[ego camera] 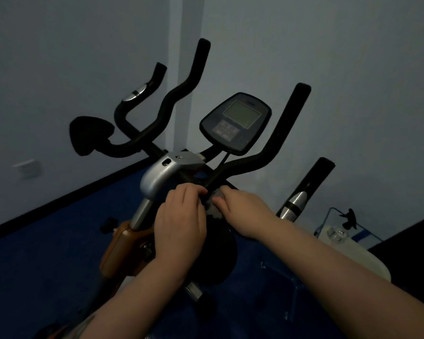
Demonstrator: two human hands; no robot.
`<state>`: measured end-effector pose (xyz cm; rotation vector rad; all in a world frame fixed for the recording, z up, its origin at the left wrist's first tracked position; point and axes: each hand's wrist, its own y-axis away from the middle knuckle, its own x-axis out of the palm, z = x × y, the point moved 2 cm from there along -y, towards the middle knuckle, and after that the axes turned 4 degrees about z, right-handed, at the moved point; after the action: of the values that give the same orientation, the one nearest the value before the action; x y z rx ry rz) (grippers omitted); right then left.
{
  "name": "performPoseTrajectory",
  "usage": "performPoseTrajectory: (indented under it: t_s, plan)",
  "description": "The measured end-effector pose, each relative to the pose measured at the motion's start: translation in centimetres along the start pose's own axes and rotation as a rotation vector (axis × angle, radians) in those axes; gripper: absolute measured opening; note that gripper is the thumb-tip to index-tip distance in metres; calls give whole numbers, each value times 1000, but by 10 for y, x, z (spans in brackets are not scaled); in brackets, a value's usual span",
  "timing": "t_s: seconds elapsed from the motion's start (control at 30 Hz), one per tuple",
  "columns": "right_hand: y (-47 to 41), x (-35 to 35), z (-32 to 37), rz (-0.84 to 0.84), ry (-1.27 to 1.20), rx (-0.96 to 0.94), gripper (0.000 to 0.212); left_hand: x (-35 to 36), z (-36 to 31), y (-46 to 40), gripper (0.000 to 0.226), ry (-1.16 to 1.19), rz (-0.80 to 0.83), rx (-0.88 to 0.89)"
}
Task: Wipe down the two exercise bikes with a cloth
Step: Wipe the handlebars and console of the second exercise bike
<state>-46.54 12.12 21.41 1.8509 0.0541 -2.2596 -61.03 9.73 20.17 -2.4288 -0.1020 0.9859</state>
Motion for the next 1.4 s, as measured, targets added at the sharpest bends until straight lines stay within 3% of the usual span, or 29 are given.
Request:
performPoseTrajectory:
  t_s: [0.17,0.23,0.3,0.37,0.43,0.57,0.7,0.8,0.9,0.97,1.07,1.17,1.27,1.33,1.4]
  plan:
    - [36,-3,-31,-19,208,-95,31,1,-1,0,24,-23,-20,6]
    - [18,-5,-19,25,177,-121,29,2,0,0,25,-37,-21,-1]
    - [-2,-2,-4,14,-5,-85,32,3,0,1,25,-33,-27,-6]
    - [-4,2,2,-86,-106,-58,34,2,-1,1,25,-39,-38,2]
    - [13,7,-1,-179,-9,-98,34,2,-3,1,22,-53,-38,7]
    - [63,5,-29,-266,219,-268,48,-1,-4,-1,22,243,-79,-62]
    - [92,-17,-71,-251,264,-423,35,8,-37,-20,16,332,25,37]
    - [83,-40,-95,-404,222,-251,34,25,-55,-33,17,273,207,15]
    - [79,-27,-79,-627,-36,-35,24,35,-54,-33,13,46,277,73]
    - [82,-1,-63,-683,-26,-101,17,38,-53,-27,10,-87,312,140]
    - [74,-15,-81,-611,185,-278,20,39,-52,-26,15,-153,326,116]
    - [64,-51,-113,-713,241,-189,21,42,-53,-28,21,-213,386,130]
    - [67,-17,-98,-860,20,-51,20,43,-54,-29,23,-221,426,131]
    - [75,18,-84,-886,52,-202,19,44,-54,-29,23,-245,438,136]
    - [74,4,-96,-764,257,-438,23,45,-54,-30,26,-281,471,152]
